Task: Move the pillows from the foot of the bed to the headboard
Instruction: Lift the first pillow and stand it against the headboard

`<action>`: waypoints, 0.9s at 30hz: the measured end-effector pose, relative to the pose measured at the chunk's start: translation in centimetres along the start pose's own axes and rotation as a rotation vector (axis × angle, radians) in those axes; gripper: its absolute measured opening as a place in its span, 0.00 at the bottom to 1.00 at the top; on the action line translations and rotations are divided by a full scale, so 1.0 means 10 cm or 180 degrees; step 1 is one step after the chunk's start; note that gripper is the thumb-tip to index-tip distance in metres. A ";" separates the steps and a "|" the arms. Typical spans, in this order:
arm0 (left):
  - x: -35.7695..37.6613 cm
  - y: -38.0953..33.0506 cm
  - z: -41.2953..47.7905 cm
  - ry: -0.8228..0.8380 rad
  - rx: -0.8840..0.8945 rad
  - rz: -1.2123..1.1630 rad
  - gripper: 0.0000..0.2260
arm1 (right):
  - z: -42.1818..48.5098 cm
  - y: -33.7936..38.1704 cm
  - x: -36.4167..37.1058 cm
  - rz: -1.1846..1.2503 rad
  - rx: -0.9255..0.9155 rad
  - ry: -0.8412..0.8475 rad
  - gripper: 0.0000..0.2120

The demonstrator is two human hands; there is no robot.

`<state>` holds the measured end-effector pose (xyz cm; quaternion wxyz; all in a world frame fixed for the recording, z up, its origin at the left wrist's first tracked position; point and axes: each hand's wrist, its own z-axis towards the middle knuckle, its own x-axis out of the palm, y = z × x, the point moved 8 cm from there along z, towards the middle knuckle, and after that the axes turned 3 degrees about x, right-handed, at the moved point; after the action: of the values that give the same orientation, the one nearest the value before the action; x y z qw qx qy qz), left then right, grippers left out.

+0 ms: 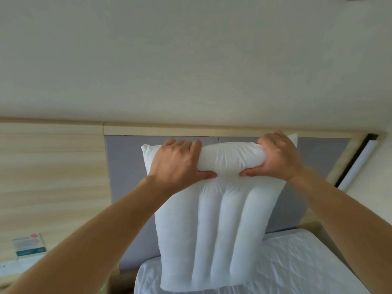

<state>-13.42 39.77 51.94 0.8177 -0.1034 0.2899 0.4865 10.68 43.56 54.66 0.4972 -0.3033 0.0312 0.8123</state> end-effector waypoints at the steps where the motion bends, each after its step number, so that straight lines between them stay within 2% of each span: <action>1: 0.13 0.04 0.04 0.0020 -0.0001 0.0011 0.33 | 0.00 -0.07 0.13 0.0042 0.0009 0.0011 0.46; 9: 1.19 0.43 0.19 0.0434 -0.0183 0.0124 0.32 | -0.06 -0.54 1.25 0.0187 0.0104 0.0186 0.43; 14: 1.75 0.53 0.12 0.0636 -0.0335 0.0245 0.33 | -0.33 -0.77 1.95 0.0105 0.0439 0.1017 0.44; 17: 1.77 0.58 0.08 0.0590 -0.0370 0.0344 0.36 | -0.34 -0.79 2.01 0.0033 0.0534 0.1345 0.46; 21: 1.76 0.57 0.08 0.0813 -0.0286 0.0356 0.37 | -0.34 -0.74 1.93 0.0047 0.0648 0.1604 0.50; 27: 1.58 0.48 0.01 0.0973 -0.0142 0.0366 0.43 | -0.45 -0.58 1.56 -0.0038 0.0812 0.1811 0.60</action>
<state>-11.78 53.88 43.49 0.7323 -0.1775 0.4056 0.5174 12.54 57.19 44.26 0.5073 -0.4538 0.2691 0.6814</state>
